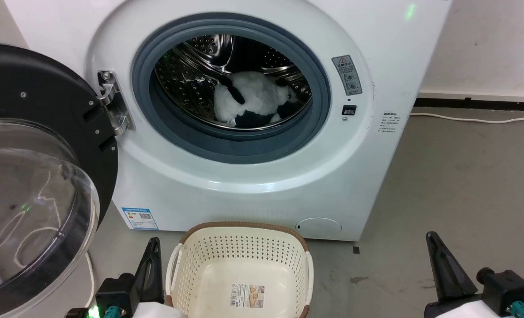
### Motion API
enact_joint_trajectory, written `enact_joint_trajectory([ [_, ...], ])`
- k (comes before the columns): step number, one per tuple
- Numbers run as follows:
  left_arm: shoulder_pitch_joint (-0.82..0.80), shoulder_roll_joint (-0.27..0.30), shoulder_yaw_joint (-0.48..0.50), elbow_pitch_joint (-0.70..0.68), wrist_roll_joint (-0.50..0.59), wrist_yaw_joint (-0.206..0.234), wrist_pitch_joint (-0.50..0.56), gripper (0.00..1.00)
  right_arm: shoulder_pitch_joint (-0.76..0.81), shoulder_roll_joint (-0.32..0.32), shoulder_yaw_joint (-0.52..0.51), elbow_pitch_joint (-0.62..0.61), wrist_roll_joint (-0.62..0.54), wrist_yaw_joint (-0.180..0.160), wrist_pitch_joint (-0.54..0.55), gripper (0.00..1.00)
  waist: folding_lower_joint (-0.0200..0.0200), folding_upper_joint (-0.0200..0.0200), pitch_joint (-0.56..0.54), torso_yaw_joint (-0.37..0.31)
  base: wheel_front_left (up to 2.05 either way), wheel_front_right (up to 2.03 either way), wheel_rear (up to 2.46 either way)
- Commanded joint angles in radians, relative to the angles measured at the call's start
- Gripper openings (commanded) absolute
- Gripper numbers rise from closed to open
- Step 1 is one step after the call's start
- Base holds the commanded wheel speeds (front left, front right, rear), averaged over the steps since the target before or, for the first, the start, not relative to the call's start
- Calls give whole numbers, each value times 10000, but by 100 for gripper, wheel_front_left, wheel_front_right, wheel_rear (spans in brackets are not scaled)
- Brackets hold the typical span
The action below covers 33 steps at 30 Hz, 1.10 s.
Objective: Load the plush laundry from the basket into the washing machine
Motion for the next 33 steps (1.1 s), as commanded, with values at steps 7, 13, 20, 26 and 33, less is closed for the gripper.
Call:
enact_joint_trajectory([
  [7, -123, -41, 89, -124, 220, -97, 199, 0, -168, 2, 49, -102, -134, -2, 209, 0, 0, 0, -1, -3, 0, 0, 0],
  [13, -149, -55, 143, -175, 314, -142, 322, 0, -203, 3, 71, -129, -181, -3, 333, 0, 0, 0, -1, -4, 0, 0, 0],
  [20, -178, -72, 207, -234, 423, -193, 465, 0, -244, 4, 98, -160, -237, -3, 477, 0, 0, 0, -2, -7, 0, 0, 0],
  [26, -204, -86, 261, -284, 517, -238, 588, 0, -280, 5, 120, -187, -285, -4, 600, 0, 0, 0, -2, -8, 0, 0, 0],
  [33, -241, -107, 342, -360, 658, -304, 771, 0, -333, 6, 154, -227, -356, -5, 785, 0, 0, 0, -3, -11, 0, 0, 0],
])
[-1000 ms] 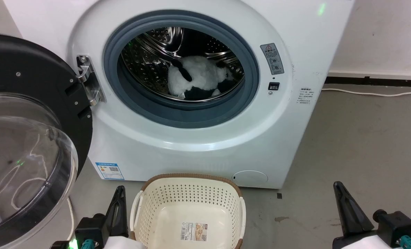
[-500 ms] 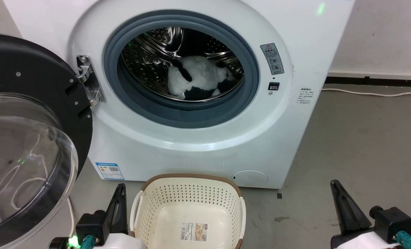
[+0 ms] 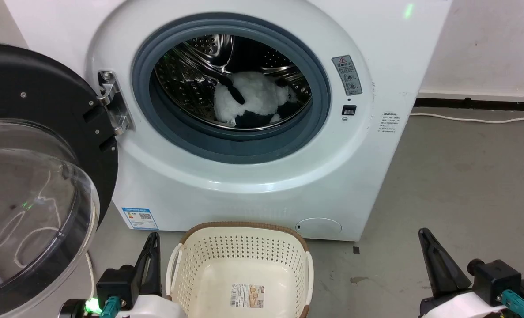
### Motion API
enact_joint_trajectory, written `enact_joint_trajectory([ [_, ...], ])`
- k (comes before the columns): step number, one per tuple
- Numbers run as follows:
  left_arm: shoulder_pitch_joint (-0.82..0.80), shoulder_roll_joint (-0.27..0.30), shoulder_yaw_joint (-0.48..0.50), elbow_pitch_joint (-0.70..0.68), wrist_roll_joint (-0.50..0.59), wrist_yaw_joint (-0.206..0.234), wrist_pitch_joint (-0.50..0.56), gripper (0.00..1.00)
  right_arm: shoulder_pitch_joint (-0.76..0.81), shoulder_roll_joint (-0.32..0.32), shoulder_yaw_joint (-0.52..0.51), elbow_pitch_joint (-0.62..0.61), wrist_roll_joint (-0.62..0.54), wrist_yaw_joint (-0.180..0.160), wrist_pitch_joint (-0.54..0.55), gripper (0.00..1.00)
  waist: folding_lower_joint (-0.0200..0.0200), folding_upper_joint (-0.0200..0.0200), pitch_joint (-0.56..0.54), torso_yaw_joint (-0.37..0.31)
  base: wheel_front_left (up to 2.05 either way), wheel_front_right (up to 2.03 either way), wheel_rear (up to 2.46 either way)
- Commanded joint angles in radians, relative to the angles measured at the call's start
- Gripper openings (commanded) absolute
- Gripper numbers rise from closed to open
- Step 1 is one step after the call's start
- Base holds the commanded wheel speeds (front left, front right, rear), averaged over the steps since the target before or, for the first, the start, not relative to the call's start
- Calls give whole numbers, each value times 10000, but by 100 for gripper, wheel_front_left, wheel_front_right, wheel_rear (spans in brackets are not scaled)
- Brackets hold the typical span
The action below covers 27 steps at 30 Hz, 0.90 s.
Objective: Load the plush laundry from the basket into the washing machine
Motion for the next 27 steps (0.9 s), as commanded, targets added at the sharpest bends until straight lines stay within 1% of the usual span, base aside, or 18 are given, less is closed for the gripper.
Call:
enact_joint_trajectory([
  [1, -133, -54, 48, -85, 106, -28, 94, 0, -142, 6, 21, -69, -101, -5, 57, 0, 0, 0, 0, -1, 0, 0, 0],
  [27, -247, -117, 293, -312, 527, -228, 646, 0, -301, 10, 123, -190, -316, -7, 612, 0, 0, 0, -2, -9, 0, 0, 0],
])
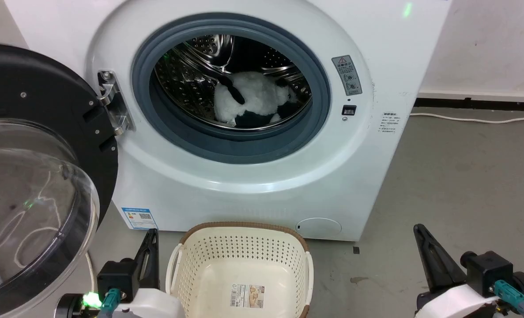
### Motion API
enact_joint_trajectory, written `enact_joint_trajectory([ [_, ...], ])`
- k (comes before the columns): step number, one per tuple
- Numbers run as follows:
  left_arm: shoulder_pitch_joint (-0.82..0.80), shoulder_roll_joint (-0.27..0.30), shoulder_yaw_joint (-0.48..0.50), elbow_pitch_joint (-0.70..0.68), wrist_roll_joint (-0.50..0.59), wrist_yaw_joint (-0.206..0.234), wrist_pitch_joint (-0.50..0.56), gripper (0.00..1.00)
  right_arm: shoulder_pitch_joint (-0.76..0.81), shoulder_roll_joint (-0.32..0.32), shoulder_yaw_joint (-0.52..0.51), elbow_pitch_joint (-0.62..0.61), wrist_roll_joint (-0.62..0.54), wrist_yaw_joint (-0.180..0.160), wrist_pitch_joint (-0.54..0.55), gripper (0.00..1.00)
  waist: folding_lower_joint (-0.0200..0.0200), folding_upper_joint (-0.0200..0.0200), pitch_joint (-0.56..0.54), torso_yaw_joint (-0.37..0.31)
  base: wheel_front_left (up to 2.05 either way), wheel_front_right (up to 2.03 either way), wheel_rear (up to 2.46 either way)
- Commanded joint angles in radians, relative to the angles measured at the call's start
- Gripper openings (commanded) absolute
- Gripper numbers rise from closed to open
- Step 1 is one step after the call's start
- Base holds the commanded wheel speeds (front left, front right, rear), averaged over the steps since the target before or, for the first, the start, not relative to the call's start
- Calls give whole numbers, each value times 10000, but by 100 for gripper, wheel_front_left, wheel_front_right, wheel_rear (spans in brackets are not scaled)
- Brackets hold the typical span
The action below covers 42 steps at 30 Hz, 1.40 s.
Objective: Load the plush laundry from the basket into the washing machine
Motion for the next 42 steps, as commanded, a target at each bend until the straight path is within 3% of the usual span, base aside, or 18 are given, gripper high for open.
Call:
enact_joint_trajectory([
  [1, -175, -10, 52, -69, 73, -51, 64, 0, -103, 8, 23, -68, -69, -7, 69, 0, 0, 0, 0, 0, 0, 0, 0],
  [42, -325, -93, 375, -369, 630, -315, 793, 0, -313, 13, 156, -227, -352, -9, 801, 0, -1, 0, -3, -11, 0, 0, 0],
])
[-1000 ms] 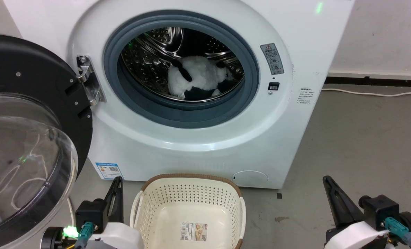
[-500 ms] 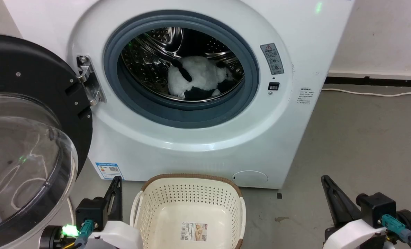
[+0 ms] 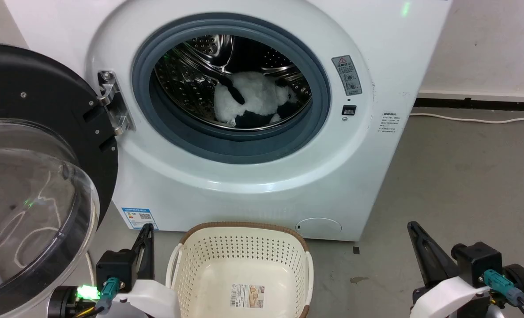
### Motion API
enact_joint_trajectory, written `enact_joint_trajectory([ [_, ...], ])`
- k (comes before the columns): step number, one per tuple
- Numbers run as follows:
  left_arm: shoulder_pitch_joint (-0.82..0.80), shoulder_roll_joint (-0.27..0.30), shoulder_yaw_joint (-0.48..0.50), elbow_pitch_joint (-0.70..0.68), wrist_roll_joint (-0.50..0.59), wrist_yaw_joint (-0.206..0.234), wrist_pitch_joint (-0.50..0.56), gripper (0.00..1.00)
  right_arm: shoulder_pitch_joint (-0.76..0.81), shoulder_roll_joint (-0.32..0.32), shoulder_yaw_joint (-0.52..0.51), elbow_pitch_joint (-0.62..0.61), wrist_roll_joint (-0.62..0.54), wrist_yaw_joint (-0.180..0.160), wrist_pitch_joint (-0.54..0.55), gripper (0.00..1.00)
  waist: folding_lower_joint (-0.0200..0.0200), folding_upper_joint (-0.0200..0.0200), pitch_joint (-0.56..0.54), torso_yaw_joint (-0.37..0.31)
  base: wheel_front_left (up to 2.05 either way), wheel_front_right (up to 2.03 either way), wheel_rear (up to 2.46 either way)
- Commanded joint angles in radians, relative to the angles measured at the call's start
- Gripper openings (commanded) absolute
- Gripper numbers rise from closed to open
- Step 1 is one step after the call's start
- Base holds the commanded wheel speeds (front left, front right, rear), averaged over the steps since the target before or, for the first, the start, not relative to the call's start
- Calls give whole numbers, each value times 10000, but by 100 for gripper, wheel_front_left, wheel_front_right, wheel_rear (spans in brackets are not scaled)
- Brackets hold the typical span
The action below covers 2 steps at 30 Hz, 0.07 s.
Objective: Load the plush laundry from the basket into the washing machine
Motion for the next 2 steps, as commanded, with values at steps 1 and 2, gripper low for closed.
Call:
enact_joint_trajectory([
  [1, -155, -7, 12, -51, 24, -43, 3, 0, -116, 13, -1, -49, -76, -9, 16, 0, 0, 0, 0, 0, 0, 0, 0],
  [2, -155, -7, 12, -51, 24, -43, 3, 0, -116, 13, -1, -49, -76, -9, 16, 0, 0, 0, 0, 0, 0, 0, 0],
])
